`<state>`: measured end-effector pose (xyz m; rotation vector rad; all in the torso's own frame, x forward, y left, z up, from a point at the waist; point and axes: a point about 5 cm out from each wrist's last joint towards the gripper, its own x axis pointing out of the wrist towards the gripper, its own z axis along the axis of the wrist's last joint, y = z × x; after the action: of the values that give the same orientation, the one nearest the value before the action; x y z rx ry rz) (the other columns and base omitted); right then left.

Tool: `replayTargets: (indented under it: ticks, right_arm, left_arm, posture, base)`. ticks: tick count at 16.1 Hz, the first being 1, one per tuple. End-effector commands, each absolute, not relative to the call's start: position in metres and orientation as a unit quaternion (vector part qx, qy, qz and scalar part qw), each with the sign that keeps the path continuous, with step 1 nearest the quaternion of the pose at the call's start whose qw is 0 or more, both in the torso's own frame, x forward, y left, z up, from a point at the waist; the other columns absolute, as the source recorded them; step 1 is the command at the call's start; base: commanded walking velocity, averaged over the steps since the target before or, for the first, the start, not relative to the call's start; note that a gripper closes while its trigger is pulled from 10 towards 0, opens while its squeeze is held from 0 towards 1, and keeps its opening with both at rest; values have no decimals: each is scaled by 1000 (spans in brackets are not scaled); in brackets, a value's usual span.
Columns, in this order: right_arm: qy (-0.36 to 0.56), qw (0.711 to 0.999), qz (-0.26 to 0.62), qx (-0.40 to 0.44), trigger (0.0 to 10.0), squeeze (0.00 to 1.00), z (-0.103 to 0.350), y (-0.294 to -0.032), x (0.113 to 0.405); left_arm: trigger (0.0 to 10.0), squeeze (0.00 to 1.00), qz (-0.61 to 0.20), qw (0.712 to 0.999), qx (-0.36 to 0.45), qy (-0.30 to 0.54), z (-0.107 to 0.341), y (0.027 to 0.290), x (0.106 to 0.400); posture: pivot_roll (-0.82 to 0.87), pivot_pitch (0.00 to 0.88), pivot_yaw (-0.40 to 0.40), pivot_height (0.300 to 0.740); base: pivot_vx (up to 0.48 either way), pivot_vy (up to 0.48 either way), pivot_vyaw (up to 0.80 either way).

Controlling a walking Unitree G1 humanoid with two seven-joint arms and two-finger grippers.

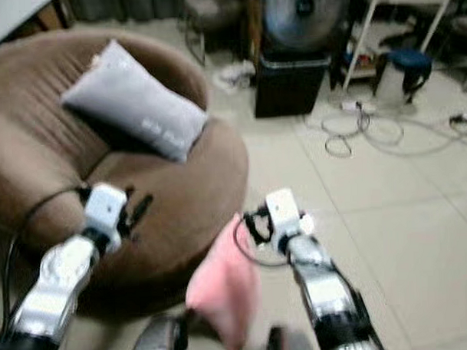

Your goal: Move the pillow to the sofa from floor

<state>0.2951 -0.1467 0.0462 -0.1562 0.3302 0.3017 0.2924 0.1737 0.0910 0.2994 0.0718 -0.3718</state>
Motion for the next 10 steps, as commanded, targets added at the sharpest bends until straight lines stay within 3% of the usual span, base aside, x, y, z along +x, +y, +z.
replayTargets:
  ticks: [1, 10]
  right_arm:
    - [170, 973, 137, -75, 10000, 0, 45, -156, 293]
    - [174, 972, 125, -95, 10000, 0, 48, -173, 288]
  left_arm:
    - [10000, 0, -196, 968, 148, 42, 88, 167, 291]
    - [10000, 0, -265, 956, 124, 36, 78, 140, 291]
  posture:
    - [86, 0, 20, 628]
    - [41, 0, 6, 628]
  base:
    - [0, 0, 0]
    - [0, 0, 0]
